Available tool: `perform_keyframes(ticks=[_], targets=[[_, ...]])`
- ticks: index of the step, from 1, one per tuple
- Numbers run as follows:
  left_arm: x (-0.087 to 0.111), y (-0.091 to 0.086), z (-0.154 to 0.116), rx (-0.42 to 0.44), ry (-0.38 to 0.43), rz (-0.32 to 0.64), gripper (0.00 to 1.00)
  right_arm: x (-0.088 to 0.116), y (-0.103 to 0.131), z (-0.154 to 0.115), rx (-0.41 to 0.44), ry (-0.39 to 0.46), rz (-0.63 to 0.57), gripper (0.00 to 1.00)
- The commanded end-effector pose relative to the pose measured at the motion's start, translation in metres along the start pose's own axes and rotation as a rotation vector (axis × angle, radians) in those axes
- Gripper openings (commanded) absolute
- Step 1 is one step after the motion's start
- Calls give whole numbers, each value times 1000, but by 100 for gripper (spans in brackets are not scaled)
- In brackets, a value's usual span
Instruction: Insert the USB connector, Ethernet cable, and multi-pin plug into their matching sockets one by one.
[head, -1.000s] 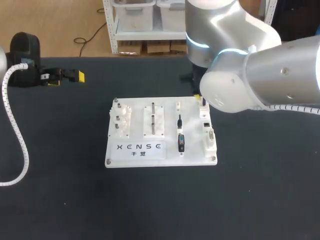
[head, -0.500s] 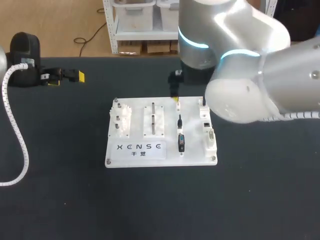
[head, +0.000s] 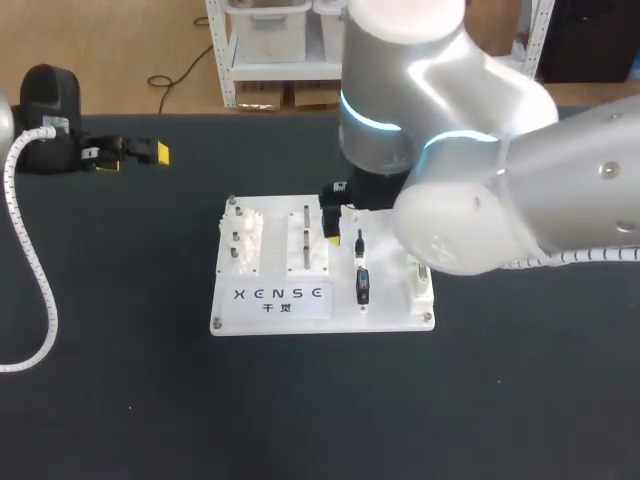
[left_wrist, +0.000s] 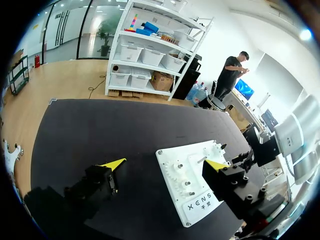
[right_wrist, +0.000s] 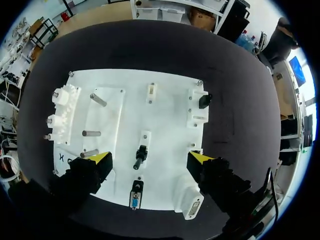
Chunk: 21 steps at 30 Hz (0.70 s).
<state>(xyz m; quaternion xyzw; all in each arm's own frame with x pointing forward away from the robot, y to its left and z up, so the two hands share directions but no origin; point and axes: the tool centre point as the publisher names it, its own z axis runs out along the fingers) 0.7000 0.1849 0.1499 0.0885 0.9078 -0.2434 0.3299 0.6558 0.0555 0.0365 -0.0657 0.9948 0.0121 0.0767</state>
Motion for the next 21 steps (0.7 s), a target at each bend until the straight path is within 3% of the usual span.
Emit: perform_keyframes(ticks=[1,12,15,17,18,21], targets=[[0,0,0,0,0,0,100,0,3,9,8,12,0,58],[0,0,0,0,0,0,100,2,7,15,33,20,32,46],[0,0,0,0,0,0,100,3,8,15,33,18,32,37],[0,0,0,0,0,0,100,3,9,15,30,17,34,21],[0,0,0,0,0,0,100,3,9,15,31,15,35,0],[0,0,0,0,0,0,100,4,9,14,31,12,36,0]])
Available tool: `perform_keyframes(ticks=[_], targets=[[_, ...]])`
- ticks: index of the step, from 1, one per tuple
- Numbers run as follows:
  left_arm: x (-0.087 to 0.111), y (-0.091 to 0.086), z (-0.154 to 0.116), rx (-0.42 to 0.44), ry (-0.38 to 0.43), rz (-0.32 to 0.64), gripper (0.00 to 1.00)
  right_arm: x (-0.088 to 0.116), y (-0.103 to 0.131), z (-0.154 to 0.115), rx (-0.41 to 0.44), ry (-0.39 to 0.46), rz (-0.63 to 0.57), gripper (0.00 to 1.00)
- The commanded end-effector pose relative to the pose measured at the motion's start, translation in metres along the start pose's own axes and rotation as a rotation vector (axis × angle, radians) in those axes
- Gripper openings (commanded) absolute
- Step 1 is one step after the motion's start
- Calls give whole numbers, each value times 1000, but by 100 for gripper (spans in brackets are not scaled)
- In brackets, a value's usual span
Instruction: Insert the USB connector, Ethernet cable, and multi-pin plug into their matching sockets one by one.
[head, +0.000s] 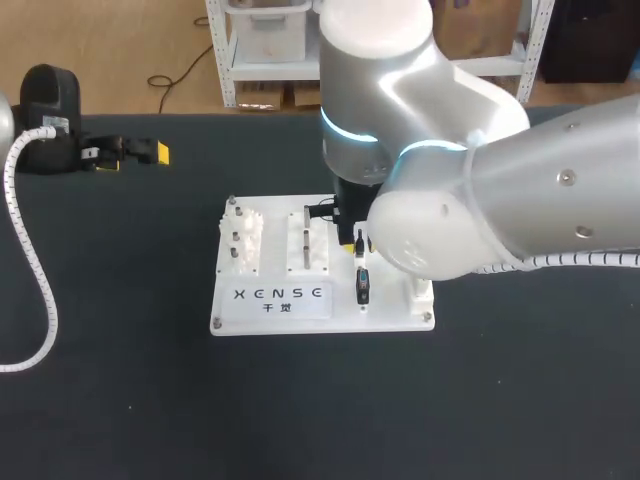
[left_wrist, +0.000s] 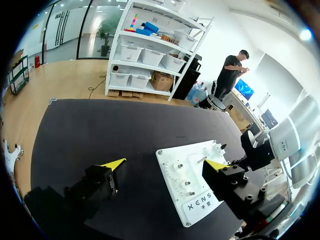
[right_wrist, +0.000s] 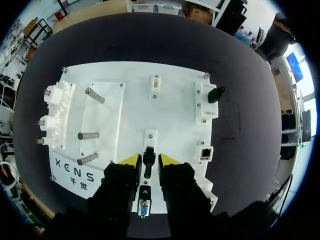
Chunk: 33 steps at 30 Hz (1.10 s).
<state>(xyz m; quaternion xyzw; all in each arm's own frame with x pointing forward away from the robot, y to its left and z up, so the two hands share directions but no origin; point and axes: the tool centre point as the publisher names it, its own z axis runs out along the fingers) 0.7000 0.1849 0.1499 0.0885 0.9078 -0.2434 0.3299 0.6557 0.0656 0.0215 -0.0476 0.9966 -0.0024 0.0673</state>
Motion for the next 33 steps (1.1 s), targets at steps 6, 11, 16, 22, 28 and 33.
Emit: perform_keyframes(ticks=[6,11,16,22,28,33], targets=[[0,0,0,0,0,0,100,6,-5,-11,-8,-42,-9,0],[0,0,0,0,0,0,100,2,-5,-30,-33,-89,-17,0],[0,0,0,0,0,0,100,-3,-14,-48,-52,-131,-1,0],[0,0,0,0,0,0,100,0,-36,-46,-25,-134,26,0],[0,0,0,0,0,0,100,6,-58,-39,9,-112,59,0],[0,0,0,0,0,0,100,7,-68,-31,31,-97,72,0]])
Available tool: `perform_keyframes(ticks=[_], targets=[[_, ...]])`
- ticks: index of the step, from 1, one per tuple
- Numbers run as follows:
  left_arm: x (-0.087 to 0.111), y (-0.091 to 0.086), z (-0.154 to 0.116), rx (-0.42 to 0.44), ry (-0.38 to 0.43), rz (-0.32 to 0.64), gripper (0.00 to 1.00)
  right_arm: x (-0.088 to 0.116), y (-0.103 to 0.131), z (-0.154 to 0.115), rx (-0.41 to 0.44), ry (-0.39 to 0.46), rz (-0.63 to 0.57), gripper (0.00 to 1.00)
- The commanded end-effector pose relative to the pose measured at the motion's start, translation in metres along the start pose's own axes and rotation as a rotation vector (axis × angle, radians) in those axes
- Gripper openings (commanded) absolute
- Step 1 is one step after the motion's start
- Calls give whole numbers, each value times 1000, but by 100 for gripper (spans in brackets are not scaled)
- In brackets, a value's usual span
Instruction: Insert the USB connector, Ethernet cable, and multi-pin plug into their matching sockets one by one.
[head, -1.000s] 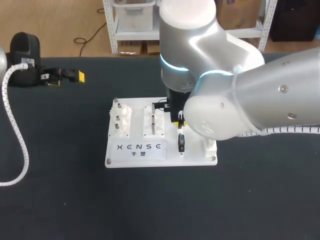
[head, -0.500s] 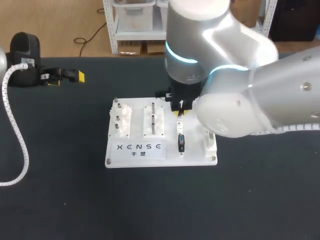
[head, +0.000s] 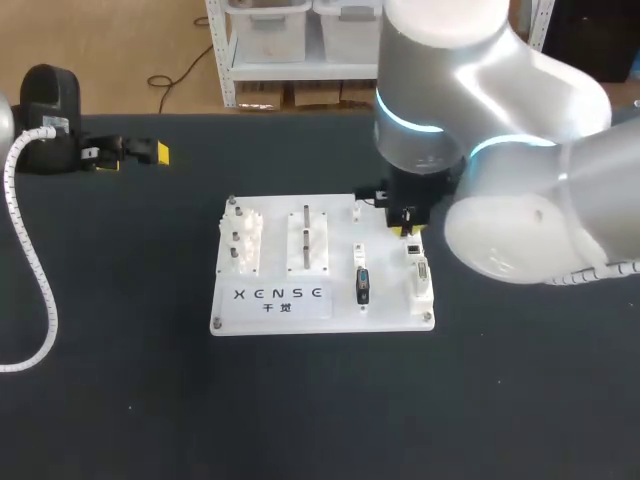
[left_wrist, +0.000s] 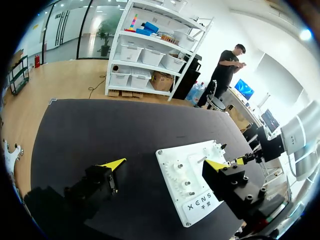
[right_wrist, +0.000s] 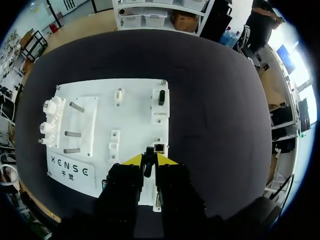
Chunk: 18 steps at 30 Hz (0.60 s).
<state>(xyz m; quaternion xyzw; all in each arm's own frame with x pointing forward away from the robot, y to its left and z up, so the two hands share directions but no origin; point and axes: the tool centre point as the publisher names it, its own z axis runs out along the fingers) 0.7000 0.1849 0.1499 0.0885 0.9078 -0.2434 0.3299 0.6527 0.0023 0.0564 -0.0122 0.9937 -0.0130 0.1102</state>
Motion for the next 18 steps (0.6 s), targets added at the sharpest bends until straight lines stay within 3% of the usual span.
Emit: perform_keyframes(ticks=[1,18], targets=[[0,0,0,0,0,0,100,3,-7,6,3,-10,5,0],[0,0,0,0,0,0,100,1,-12,21,24,20,6,0]])
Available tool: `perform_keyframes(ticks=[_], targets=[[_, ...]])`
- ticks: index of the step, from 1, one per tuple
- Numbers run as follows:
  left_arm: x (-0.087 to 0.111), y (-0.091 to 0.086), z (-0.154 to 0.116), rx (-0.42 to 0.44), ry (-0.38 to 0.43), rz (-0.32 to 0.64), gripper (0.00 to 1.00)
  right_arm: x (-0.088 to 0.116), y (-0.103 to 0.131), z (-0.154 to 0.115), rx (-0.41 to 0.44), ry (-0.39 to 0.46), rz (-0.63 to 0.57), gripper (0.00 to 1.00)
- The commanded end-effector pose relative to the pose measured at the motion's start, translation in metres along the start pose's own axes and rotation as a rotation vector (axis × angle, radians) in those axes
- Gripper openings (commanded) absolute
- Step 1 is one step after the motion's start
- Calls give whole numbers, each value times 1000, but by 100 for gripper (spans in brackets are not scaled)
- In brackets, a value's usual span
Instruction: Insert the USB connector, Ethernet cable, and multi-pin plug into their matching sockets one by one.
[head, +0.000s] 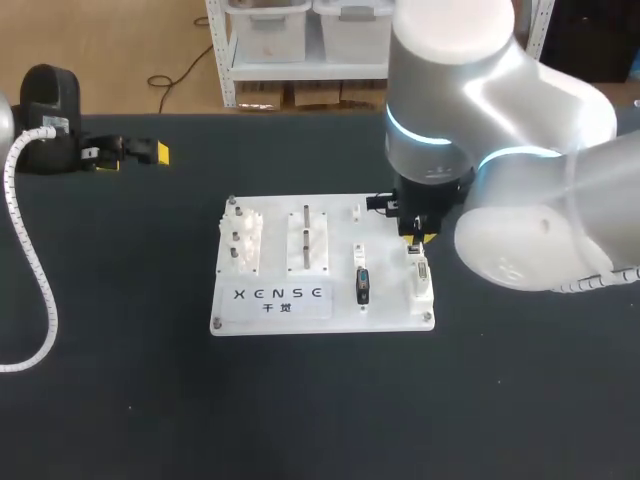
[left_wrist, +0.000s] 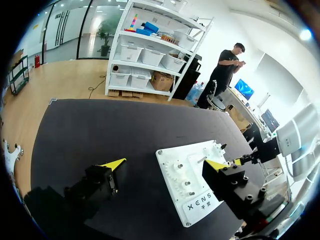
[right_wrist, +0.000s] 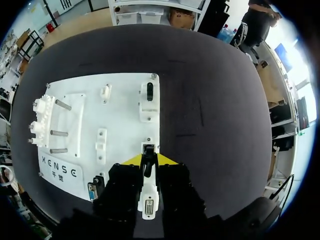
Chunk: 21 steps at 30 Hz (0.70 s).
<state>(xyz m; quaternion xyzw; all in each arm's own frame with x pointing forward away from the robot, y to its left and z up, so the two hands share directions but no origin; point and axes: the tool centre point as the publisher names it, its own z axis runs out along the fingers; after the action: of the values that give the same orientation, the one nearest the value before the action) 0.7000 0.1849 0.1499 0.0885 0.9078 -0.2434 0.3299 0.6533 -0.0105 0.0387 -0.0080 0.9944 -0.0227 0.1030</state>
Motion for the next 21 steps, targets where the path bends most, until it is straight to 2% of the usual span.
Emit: perform_keyframes(ticks=[1,21], targets=[[0,0,0,0,0,0,100,-2,1,3,4,6,-1,0],[0,0,0,0,0,0,100,-2,3,11,6,18,-8,0]])
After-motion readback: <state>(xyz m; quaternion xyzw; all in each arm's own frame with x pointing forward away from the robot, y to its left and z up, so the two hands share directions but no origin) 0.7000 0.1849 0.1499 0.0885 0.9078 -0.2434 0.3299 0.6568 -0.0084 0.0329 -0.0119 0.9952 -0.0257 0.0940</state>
